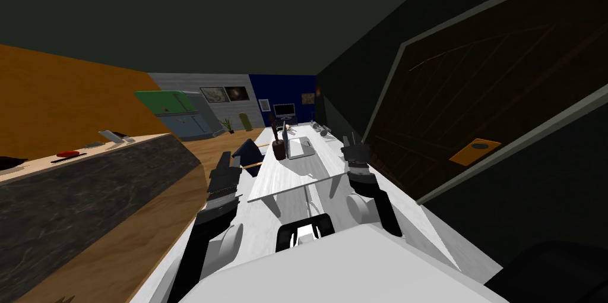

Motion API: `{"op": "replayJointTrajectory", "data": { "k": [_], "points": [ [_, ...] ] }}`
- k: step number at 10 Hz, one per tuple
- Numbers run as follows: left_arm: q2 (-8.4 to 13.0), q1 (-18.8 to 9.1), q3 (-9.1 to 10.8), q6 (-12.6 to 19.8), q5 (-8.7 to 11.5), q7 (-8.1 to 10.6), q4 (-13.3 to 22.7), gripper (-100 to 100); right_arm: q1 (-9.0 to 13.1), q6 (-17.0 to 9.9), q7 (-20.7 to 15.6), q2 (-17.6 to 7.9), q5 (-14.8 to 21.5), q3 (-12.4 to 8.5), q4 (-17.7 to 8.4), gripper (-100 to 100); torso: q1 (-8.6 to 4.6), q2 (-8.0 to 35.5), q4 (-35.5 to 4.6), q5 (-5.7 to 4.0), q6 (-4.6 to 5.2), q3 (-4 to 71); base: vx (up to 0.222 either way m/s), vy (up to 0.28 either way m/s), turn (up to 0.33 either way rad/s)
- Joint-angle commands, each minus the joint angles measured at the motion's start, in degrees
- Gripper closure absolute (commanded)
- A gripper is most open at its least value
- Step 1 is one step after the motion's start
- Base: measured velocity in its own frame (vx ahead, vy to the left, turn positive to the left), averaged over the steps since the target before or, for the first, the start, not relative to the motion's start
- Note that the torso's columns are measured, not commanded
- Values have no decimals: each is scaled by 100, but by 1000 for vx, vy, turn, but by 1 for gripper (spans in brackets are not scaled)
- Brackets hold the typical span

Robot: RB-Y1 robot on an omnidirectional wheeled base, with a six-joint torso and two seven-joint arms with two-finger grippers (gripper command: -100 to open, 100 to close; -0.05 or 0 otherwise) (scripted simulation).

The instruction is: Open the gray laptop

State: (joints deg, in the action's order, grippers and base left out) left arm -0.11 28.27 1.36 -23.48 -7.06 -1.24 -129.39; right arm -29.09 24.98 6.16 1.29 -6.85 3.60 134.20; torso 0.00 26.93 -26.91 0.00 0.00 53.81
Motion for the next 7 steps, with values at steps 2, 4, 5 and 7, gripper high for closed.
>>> {"op": "replayJointTrajectory", "data": {
  "k": [2,4,5,7],
  "points": [
    [0,0,0,0,0,0,0,0,0,0,0,0,0,0,0,0,0,846,-846,0,0,1691,0,0,0],
    [319,-58,49,122,-27,-21,67,-100,0,0,0,0,0,0,-2,0,0,1464,-1458,0,1,2931,-10,-2,-75],
    [453,-96,82,202,-43,-36,110,-100,0,-1,0,0,0,0,-3,0,1,1521,-1515,0,1,3041,-29,0,-110],
    [693,-193,171,412,-86,-77,223,-100,0,-1,0,0,0,0,-3,0,0,1541,-1537,0,0,3071,-47,-3,-130]
  ]
}}
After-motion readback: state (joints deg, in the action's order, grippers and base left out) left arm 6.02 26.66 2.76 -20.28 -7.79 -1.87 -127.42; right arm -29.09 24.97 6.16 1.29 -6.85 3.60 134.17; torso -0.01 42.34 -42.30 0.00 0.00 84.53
